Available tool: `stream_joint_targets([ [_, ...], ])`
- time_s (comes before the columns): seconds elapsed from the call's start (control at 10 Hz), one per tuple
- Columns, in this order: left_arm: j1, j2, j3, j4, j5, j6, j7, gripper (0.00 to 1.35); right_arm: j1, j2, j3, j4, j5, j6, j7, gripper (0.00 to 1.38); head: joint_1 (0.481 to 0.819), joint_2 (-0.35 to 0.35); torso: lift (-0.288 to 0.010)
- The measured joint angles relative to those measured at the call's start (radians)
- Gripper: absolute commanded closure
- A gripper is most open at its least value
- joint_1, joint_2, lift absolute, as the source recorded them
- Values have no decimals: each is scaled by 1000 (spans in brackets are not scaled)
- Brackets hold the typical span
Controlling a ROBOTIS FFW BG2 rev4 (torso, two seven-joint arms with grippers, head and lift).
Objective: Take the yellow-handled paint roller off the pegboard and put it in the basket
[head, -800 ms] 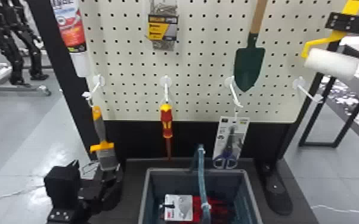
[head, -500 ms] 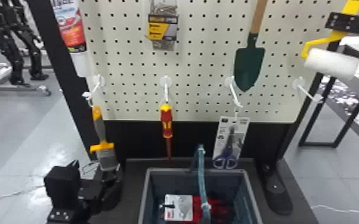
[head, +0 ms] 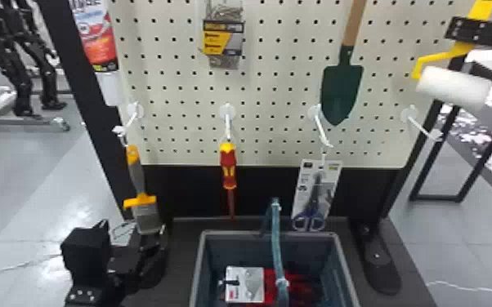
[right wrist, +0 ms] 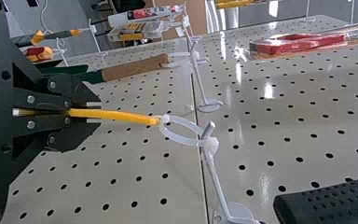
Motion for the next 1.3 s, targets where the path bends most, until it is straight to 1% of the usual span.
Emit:
stream_joint_targets([
  [0.1, 0, 0, 1, 0, 1, -1, 0, 142, 4, 0, 0, -11, -3, -2, -2, 1265, 549, 0, -100],
  [0.5, 12, 0, 10, -2, 10, -8, -1, 142, 23, -5, -21, -101, -52, -2, -53, 1265, 549, 0, -100],
  [0.7, 12, 0, 11, -2, 12, -8, -2, 142, 30, -12, -47, -142, -75, 1, -78, 1265, 549, 0, -100],
  [0.8, 12, 0, 9, -2, 12, -7, -2, 142, 48, -12, -61, -151, -79, 9, -88, 1265, 549, 0, -100],
  [0.9, 9, 0, 5, -2, 12, -2, -2, 142, 95, -7, -81, -152, -94, 17, -102, 1265, 549, 0, -100],
  [1.0, 8, 0, 3, -2, 12, 2, -2, 142, 162, 17, -102, -145, -105, 21, -105, 1265, 549, 0, -100],
  [1.1, 7, 0, 3, -2, 12, 3, -2, 142, 223, 56, -122, -140, -102, 22, -103, 1265, 549, 0, -100],
  [1.3, 3, 0, 0, 0, 13, 4, -2, 142, 328, 143, -176, -141, -70, 27, -89, 1265, 549, 0, -100],
])
